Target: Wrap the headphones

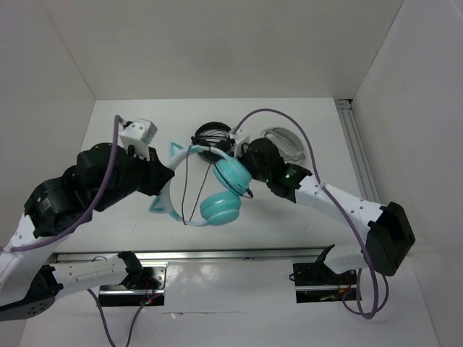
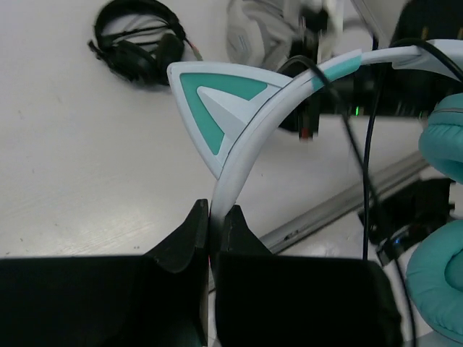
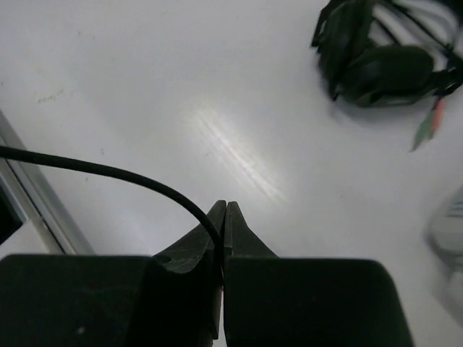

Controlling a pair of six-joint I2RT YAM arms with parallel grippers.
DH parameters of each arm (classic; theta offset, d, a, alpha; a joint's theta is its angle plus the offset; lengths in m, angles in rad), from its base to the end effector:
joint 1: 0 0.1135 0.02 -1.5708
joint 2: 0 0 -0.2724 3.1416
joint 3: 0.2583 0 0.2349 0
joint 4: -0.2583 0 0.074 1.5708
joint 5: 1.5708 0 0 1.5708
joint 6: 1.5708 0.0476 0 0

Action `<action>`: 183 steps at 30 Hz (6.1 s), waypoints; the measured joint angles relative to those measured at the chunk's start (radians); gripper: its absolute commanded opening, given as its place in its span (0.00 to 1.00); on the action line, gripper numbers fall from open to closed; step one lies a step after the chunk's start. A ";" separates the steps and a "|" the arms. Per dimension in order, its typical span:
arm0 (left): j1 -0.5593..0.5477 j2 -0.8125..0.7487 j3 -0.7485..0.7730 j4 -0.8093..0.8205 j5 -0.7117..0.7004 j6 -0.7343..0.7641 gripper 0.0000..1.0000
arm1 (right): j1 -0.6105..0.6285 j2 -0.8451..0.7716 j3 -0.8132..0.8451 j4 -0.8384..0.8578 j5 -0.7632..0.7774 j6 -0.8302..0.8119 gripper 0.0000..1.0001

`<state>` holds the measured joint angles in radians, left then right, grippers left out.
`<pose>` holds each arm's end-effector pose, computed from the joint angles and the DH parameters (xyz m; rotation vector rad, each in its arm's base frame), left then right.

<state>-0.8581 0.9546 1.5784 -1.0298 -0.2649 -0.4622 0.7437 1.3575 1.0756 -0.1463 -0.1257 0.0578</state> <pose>0.0892 -0.0842 0.4698 0.2217 1.9990 -0.5983 0.2222 0.2125 0.3238 -0.7680 1.9042 0.6333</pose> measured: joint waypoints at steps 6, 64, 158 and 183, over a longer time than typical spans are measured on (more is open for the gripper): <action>-0.001 0.026 0.067 -0.037 -0.264 -0.187 0.00 | 0.158 -0.039 -0.199 0.164 0.050 0.076 0.00; 0.560 0.121 -0.058 -0.100 0.387 0.091 0.00 | 0.232 -0.454 -0.445 0.315 0.782 -0.026 0.00; 0.425 0.203 -0.154 -0.010 -0.285 -0.267 0.00 | 0.666 0.081 -0.025 0.307 0.627 0.141 0.00; 0.364 0.217 -0.421 0.134 -0.213 -0.085 0.00 | 0.715 0.194 0.309 -0.352 0.838 -0.189 0.15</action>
<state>-0.4946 1.1713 1.1576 -0.8955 -0.4778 -0.5468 1.4586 1.5517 1.3842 -0.4988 0.7120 -0.1314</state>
